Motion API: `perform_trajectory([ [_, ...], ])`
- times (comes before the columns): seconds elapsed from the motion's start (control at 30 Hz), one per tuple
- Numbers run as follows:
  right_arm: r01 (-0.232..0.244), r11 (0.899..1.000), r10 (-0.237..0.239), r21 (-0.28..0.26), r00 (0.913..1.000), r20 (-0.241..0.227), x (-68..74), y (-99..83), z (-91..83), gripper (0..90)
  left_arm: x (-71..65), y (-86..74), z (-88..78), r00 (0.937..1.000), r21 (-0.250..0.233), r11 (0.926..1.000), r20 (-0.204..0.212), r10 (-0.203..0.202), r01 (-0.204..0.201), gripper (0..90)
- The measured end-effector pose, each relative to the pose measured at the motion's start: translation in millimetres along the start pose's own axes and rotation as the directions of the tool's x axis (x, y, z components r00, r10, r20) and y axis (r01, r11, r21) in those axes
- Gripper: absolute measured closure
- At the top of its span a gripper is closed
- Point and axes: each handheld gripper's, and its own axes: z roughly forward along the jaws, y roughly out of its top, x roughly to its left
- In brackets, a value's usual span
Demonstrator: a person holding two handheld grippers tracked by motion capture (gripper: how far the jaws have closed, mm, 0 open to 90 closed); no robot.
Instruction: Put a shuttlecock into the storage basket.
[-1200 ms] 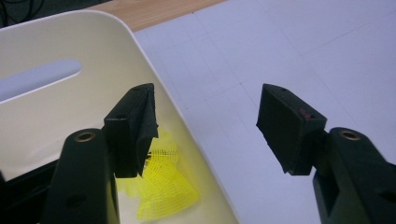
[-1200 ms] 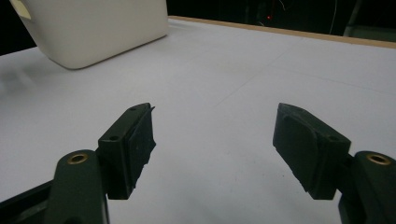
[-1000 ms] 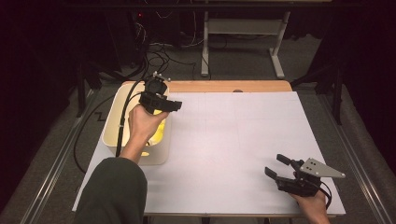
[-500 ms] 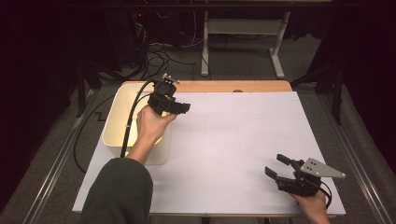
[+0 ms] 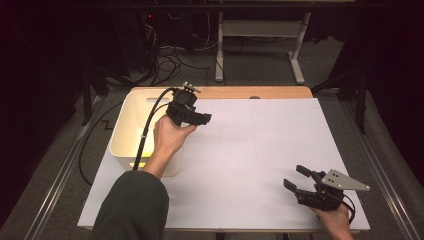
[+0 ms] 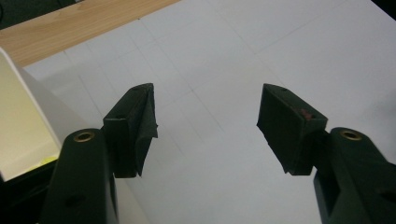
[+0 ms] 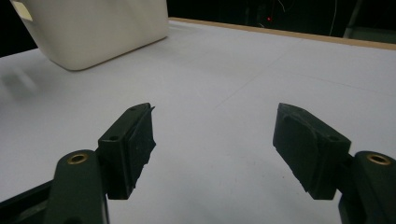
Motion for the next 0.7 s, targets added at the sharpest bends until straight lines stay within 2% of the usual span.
perform_trajectory([
  [0.7,0.001,1.0,-0.001,-0.001,1.0,-0.001,0.1,0.1,-0.1,29.7,-19.9,-2.6,9.5,0.9994,0.009,0.9996,0.021,0.029,-0.029,37.3],
])
